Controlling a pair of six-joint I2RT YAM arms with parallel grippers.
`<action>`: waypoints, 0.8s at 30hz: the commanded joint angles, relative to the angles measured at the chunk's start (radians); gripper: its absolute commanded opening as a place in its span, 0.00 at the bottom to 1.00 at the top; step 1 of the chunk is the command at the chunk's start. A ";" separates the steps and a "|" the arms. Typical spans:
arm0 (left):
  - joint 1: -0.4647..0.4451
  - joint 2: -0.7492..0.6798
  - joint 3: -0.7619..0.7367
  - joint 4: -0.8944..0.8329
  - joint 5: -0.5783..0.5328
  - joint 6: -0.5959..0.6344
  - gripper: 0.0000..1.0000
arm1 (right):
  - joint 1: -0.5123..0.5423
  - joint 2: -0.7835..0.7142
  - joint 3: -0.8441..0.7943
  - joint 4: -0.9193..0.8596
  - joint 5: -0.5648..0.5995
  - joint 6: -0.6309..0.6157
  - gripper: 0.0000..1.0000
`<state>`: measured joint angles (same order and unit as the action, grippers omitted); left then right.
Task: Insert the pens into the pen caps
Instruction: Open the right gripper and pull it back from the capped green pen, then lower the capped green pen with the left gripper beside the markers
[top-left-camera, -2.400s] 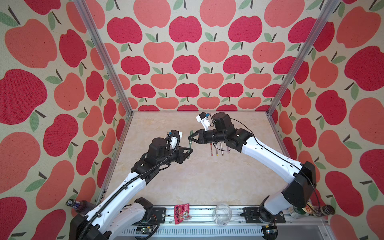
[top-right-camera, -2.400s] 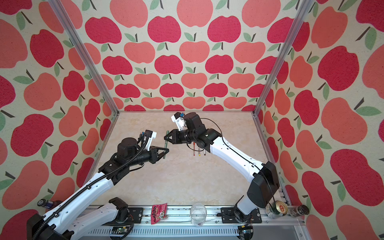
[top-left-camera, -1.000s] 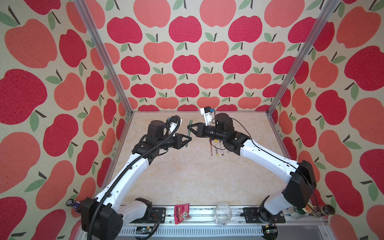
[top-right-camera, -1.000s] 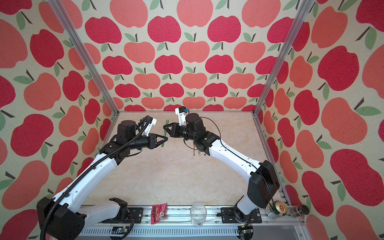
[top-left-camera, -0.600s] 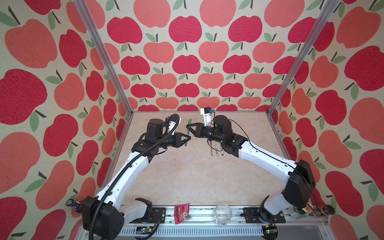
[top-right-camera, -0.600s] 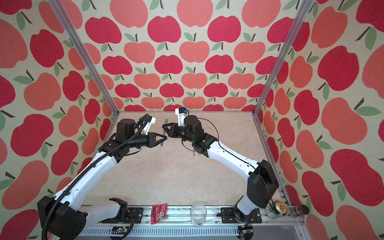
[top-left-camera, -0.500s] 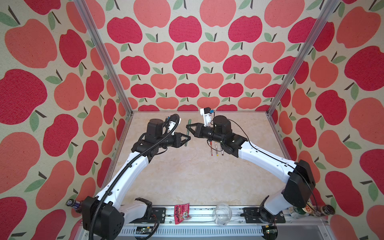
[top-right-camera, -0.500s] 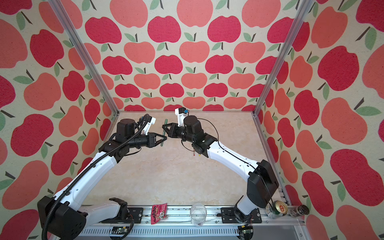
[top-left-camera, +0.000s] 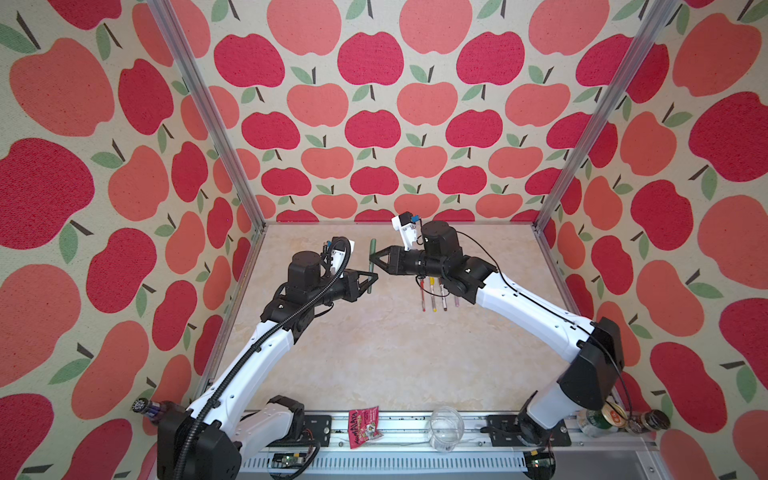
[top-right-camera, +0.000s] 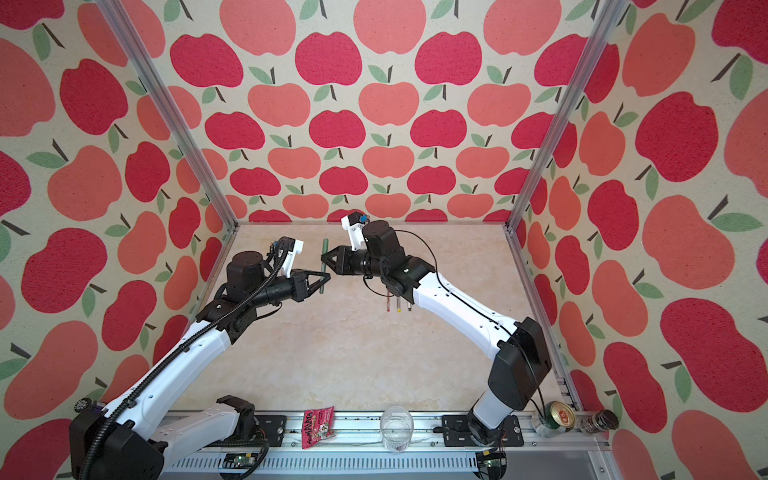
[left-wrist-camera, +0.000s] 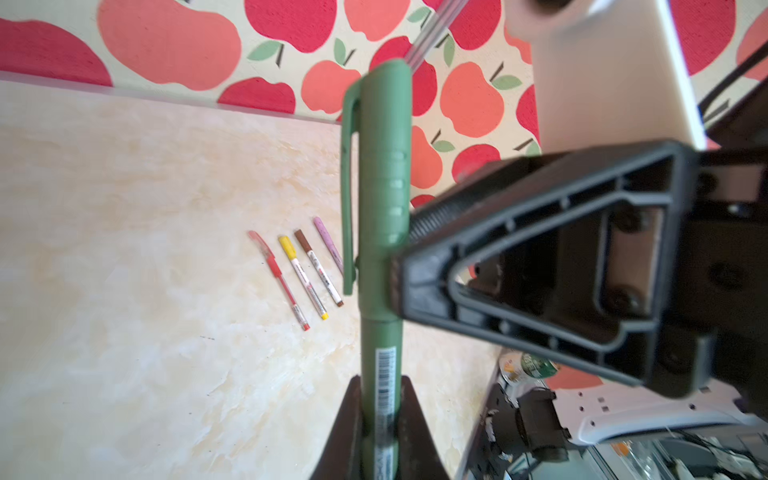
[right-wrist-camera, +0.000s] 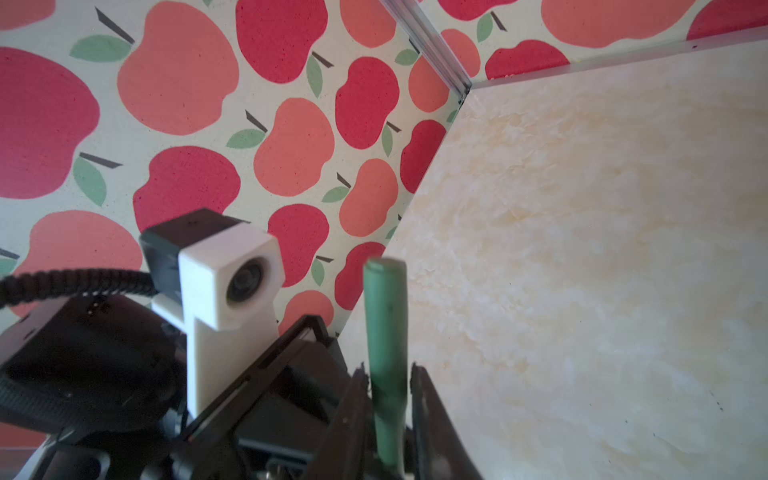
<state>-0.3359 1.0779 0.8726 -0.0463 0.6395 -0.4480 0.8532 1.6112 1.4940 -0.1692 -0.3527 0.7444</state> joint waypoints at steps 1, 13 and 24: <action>-0.016 -0.035 -0.036 0.048 -0.139 -0.019 0.00 | -0.037 -0.022 0.068 -0.137 -0.108 -0.068 0.30; -0.134 0.115 0.029 -0.136 -0.338 -0.097 0.03 | -0.143 -0.193 -0.063 -0.225 0.008 -0.119 0.43; -0.241 0.597 0.417 -0.546 -0.502 -0.196 0.04 | -0.270 -0.343 -0.288 -0.295 0.096 -0.129 0.43</action>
<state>-0.5632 1.5906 1.2068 -0.4217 0.1902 -0.6136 0.6044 1.3132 1.2442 -0.4408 -0.2756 0.6384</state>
